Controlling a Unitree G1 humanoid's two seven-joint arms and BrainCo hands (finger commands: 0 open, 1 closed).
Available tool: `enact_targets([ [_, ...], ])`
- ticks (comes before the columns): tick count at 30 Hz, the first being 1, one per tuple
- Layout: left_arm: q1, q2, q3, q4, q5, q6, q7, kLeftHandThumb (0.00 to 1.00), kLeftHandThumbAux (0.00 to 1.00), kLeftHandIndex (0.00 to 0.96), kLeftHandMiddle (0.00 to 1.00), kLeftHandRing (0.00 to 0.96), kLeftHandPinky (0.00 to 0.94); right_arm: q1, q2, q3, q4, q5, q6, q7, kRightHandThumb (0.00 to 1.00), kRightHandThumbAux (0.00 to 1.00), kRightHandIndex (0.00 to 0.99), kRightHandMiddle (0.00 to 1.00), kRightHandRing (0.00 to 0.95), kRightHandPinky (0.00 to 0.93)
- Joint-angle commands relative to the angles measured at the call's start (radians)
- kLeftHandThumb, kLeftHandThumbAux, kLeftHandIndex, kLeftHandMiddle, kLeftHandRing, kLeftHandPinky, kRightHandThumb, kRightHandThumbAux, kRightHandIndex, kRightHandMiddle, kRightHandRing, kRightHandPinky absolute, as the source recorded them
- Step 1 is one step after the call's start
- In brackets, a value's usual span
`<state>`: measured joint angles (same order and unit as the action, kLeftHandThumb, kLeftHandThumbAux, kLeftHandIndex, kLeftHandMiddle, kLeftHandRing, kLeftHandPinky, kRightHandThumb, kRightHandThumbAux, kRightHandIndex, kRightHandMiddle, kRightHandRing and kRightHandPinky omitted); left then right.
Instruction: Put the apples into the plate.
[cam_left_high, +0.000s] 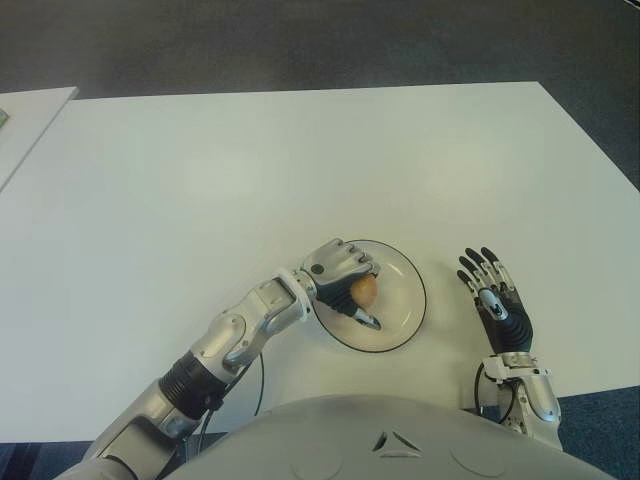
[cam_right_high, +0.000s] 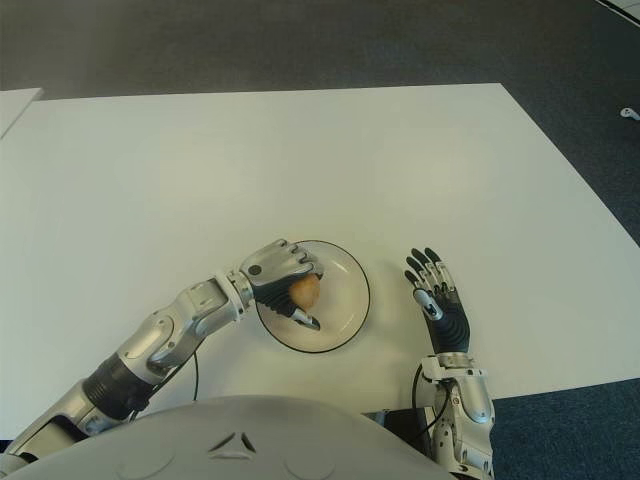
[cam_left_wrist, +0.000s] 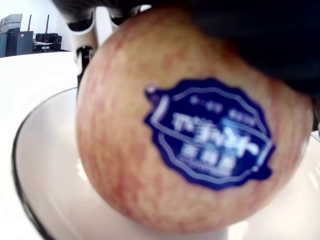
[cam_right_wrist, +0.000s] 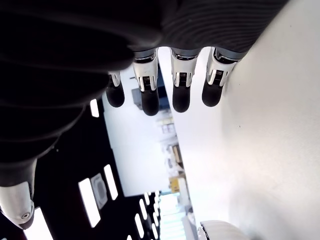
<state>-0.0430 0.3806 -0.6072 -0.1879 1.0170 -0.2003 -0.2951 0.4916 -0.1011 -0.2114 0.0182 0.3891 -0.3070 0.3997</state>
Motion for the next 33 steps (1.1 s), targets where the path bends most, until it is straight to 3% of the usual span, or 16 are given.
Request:
enact_targets([
  [1,-0.005,0.015,-0.001,-0.026,-0.014,0.027,-0.098,0.161,0.354,0.038,0.065,0.064,0.065,0.017,0.007,0.014,0.041,-0.018,0.039,-0.003,0.167,0.57,0.072,0.134,0.085,0.009],
  [7,-0.001,0.01,0.003,-0.042,-0.028,0.041,-0.132,0.078,0.314,0.003,0.006,0.006,0.006,0.016,0.004,0.013,0.046,-0.024,0.037,-0.005,0.161,0.564,0.066,0.121,0.076,0.009],
  [18,-0.019,0.015,0.019,-0.01,-0.066,-0.052,-0.021,0.017,0.294,0.0,0.0,0.0,0.0,0.006,-0.002,0.017,0.066,-0.047,0.029,-0.006,0.142,0.563,0.045,0.106,0.062,0.004],
  [33,-0.014,0.002,0.017,-0.032,-0.035,-0.024,-0.025,0.0,0.285,0.0,0.0,0.0,0.0,-0.007,-0.01,0.02,0.091,-0.1,0.033,-0.037,0.141,0.578,0.029,0.08,0.048,0.022],
])
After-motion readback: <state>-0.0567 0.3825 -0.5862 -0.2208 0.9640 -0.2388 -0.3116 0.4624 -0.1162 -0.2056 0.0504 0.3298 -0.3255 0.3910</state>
